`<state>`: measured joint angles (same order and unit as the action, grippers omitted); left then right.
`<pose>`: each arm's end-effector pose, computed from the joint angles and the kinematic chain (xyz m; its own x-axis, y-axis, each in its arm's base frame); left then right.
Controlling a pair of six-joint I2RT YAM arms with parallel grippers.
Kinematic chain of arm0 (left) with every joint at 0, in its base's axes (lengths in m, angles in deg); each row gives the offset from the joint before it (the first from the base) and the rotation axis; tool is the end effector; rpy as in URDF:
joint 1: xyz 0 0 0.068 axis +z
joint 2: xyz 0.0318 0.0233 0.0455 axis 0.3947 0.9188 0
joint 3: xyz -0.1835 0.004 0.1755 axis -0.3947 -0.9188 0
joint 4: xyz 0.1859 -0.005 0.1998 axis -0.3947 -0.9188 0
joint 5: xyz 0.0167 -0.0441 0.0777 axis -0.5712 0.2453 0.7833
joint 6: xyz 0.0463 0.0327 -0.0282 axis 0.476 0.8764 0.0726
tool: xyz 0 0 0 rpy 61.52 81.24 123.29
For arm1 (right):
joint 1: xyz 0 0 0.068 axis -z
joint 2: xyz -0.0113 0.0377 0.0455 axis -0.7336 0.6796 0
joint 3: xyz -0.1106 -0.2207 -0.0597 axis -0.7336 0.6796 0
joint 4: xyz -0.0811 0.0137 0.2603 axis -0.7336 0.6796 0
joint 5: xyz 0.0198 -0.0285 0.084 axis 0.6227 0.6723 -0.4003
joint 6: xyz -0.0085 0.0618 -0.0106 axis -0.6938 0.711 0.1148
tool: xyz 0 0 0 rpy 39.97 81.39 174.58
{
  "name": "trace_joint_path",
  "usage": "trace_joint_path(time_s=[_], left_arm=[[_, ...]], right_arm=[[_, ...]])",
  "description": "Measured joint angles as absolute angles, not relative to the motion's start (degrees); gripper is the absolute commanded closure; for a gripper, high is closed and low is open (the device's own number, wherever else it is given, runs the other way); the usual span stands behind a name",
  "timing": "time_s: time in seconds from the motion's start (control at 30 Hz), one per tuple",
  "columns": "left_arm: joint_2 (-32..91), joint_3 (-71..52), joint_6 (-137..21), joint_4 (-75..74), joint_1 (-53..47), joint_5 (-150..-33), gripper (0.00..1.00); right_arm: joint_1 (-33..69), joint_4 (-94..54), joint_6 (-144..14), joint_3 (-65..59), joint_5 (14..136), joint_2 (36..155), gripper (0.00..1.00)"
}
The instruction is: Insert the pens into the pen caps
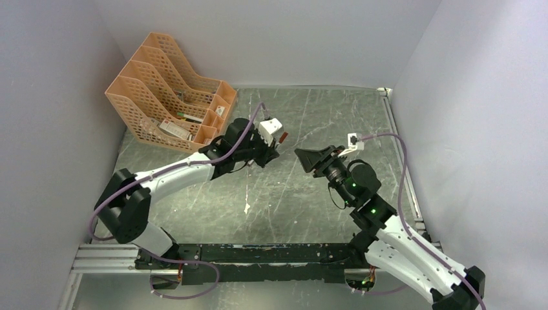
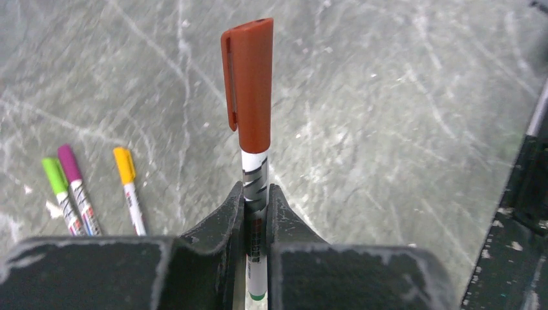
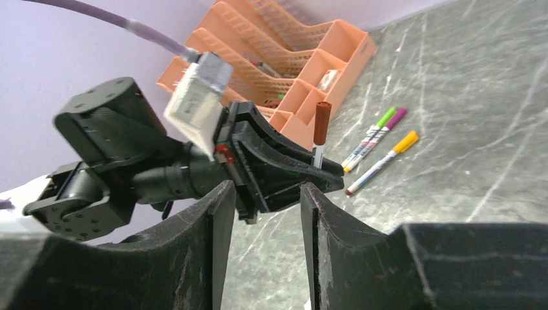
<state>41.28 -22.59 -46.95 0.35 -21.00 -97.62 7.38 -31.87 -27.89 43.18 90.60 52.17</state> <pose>0.2589 -0.2689 0.2392 -0.3181 0.2865 -0.9037 0.8312 0.5427 -0.1205 0.1677 0.1311 0.2909 -0.3396 0.6114 -0.7148 -0.4091 0.5883 0.6976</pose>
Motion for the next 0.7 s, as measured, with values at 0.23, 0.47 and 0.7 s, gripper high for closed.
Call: trace_joint_path(time_s=[0.23, 0.47, 0.7], left_arm=[[54.52, -15.94, -46.34, -3.41, -19.69, -89.34, 0.93], [67.53, -5.65, -44.85, -10.51, -19.52, -82.41, 0.92], [74.24, 2.5, -44.33, -17.22, -19.17, -79.61, 0.79]], right_arm=[[7.38, -23.89, -28.31, 43.1, 95.16, 47.71, 0.59], [7.38, -20.59, -28.31, 43.71, 95.73, 47.58, 0.59], [7.38, -19.48, -29.34, 43.82, 95.21, 49.0, 0.59]])
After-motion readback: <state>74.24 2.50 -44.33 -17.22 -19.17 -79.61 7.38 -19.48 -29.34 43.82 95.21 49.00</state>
